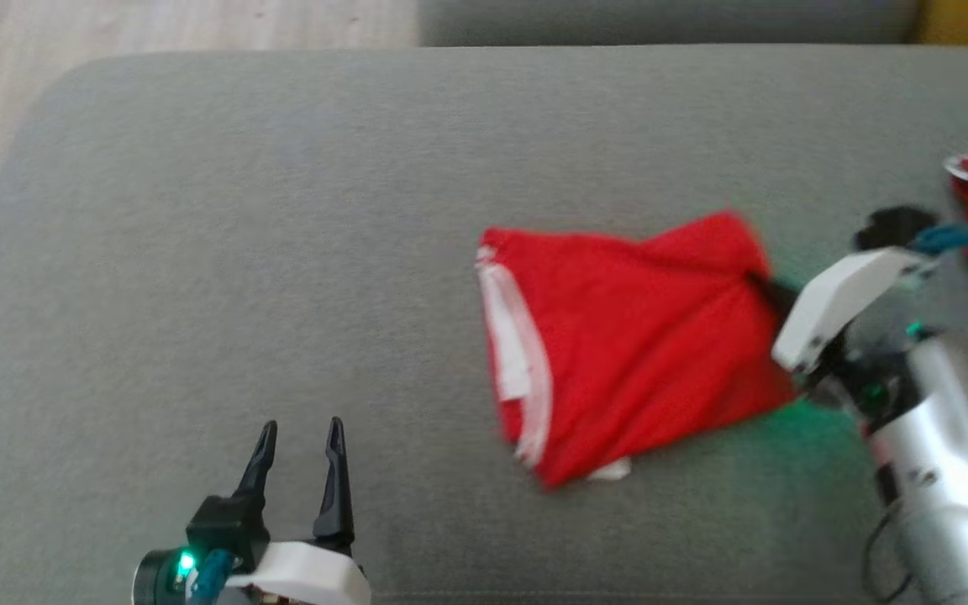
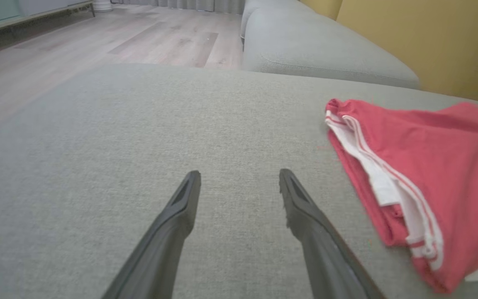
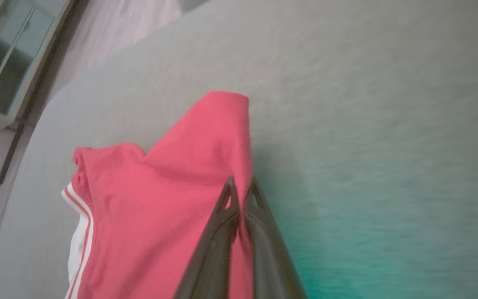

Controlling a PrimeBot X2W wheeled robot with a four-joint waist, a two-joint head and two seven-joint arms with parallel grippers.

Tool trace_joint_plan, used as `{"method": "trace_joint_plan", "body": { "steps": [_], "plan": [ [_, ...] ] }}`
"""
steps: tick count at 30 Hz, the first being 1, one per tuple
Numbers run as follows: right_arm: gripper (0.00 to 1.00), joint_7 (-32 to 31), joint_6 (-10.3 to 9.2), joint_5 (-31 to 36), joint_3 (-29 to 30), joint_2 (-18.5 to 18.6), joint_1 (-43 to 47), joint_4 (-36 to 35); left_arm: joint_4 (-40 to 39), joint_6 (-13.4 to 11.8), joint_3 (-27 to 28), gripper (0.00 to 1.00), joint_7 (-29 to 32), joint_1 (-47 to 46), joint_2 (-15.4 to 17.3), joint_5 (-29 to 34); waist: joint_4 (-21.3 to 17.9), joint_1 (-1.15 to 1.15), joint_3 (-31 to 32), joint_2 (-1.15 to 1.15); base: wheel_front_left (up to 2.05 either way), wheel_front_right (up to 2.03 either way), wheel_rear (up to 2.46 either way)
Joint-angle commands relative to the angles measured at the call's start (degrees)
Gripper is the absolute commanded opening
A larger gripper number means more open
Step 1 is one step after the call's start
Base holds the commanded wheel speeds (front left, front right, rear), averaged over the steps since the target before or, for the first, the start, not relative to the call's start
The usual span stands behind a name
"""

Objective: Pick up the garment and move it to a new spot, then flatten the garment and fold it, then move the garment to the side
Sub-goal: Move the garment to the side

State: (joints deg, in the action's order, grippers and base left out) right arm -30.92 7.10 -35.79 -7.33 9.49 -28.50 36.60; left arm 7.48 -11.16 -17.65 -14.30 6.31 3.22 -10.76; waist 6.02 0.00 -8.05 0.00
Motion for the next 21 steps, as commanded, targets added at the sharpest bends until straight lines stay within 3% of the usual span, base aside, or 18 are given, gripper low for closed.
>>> {"method": "trace_joint_plan", "body": {
  "steps": [1,8,21],
  "plan": [
    [0.0,2.04,0.39,0.87,0.48,2.57,-4.55,-1.75,-1.95,0.01,1.89,1.0,-0.7,-2.62,-0.35,0.26,-3.78,0.0,-0.45,0.0,0.0,0.0,0.0],
    [0.0,8.04,0.39,4.04,3.55,9.38,-13.67,0.0,-2.08,1.77,0.57,1.0,-0.7,-5.59,-0.35,1.95,-9.27,0.0,-3.13,0.0,0.0,0.0,0.0],
    [0.0,14.16,0.39,9.23,11.28,16.09,-23.78,7.11,-2.01,2.14,-0.25,1.0,-0.7,-6.6,-0.35,3.67,-10.56,0.0,-6.0,0.0,0.0,0.0,0.0]
  ]
}}
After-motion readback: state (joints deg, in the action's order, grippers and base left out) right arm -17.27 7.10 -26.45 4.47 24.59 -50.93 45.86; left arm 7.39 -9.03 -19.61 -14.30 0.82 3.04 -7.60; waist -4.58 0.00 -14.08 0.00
